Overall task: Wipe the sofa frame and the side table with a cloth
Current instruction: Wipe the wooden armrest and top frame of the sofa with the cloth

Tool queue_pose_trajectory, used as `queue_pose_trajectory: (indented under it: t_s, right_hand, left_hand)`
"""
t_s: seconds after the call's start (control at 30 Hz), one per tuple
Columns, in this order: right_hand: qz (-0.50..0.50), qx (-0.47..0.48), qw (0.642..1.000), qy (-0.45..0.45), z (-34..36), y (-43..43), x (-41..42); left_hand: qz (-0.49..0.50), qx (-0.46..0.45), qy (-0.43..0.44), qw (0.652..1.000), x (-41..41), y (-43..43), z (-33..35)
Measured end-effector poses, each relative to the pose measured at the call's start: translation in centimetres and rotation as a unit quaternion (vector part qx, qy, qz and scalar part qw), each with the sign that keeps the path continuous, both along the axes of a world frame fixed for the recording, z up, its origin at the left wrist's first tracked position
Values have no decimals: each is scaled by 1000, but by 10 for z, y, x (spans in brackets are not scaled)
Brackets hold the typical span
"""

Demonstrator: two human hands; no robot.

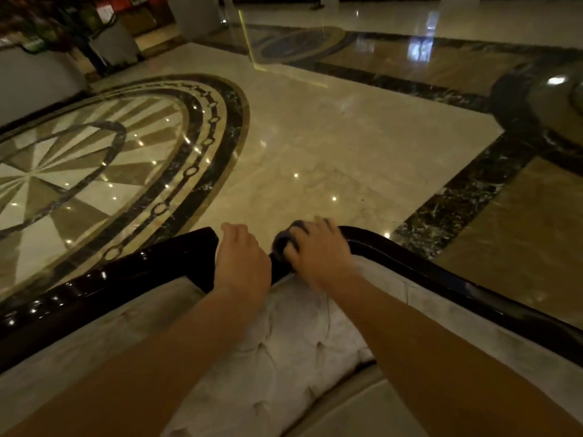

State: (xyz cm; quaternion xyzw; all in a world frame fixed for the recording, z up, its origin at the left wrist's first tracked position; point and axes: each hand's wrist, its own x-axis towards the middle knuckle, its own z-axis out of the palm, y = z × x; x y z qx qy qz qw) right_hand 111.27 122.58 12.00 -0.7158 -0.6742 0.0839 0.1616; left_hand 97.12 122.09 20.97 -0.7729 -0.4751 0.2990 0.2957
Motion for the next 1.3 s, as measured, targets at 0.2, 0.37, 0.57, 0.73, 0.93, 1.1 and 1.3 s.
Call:
queue_pose_trajectory:
  t_s: [0.2, 0.37, 0.57, 0.73, 0.93, 1.1, 1.3]
  right_hand:
    - [-39, 41, 997, 46, -14, -19, 24]
    - [-201, -85, 974, 55, -42, -50, 120]
    - [-224, -101, 969, 28, -80, -136, 161]
    - [-330, -158, 928, -69, -71, -237, 223]
    - [-311, -116, 943, -12, -81, -213, 202]
    - [-303, -70, 950, -30, -79, -302, 234]
    - [-655, 29, 750, 87, -91, -409, 241]
  left_hand:
    - [171, -150, -421, 878, 18, 21, -55]
    - [112, -113, -446, 881, 48, 32, -76]
    - [-44, -83, -310, 946, 144, 21, -90]
    - [-184, -178, -222, 941, 222, -23, -126]
    - [-214, -218, -245, 920, 267, -85, -162]
    - [-207, -175, -249, 930, 271, -89, -166]
    - [-201, -248, -295, 900, 327, -167, -167]
